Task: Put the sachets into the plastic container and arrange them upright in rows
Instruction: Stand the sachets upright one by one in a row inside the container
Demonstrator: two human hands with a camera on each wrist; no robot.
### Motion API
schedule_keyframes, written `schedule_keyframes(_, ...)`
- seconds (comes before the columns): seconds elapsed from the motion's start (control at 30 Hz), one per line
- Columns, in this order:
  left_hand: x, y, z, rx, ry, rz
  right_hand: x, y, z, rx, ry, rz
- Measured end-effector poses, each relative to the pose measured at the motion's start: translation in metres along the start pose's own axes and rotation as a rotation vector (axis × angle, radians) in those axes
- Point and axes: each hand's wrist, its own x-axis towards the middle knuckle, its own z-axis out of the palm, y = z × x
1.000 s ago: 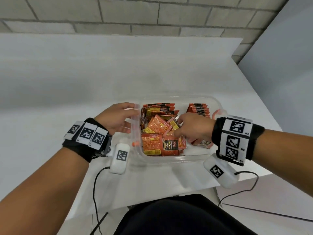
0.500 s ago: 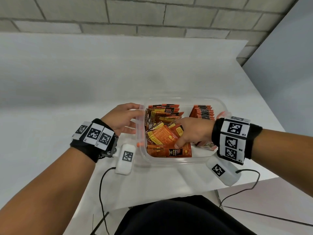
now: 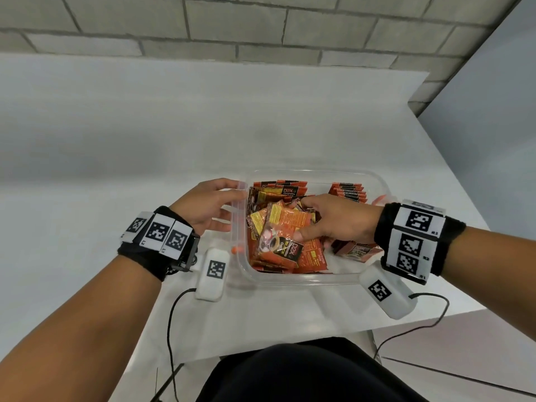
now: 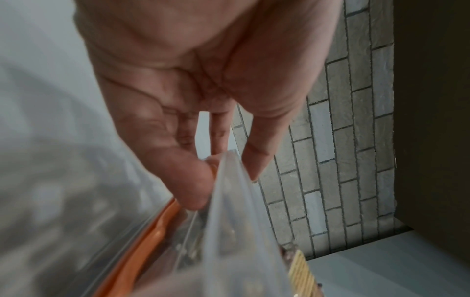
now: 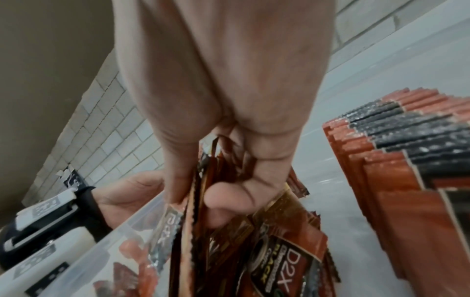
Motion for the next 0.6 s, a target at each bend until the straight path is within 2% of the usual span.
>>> schedule_keyframes(0.27,0.004,-0.002,-0.005,0.017,0.01,-0.003,-0.007,0.006,-0.011,0.307,0.063,-0.066)
schedule_keyframes(0.43,0.007,0.0,-0.007,0.035,0.042,0.008,-0.01,0.004,-0.02,0.386,0.088,-0.115)
schedule_keyframes(0.53,0.004,0.009,-0.006,0.122,0.119,0.068,-0.011,0.004,-0.026,0.415,0.112,-0.162)
schedule_keyframes(0.6,-0.002,0.02,-0.003,0.153,0.199,0.179,-0.012,0.005,-0.031,0.444,0.13,-0.205)
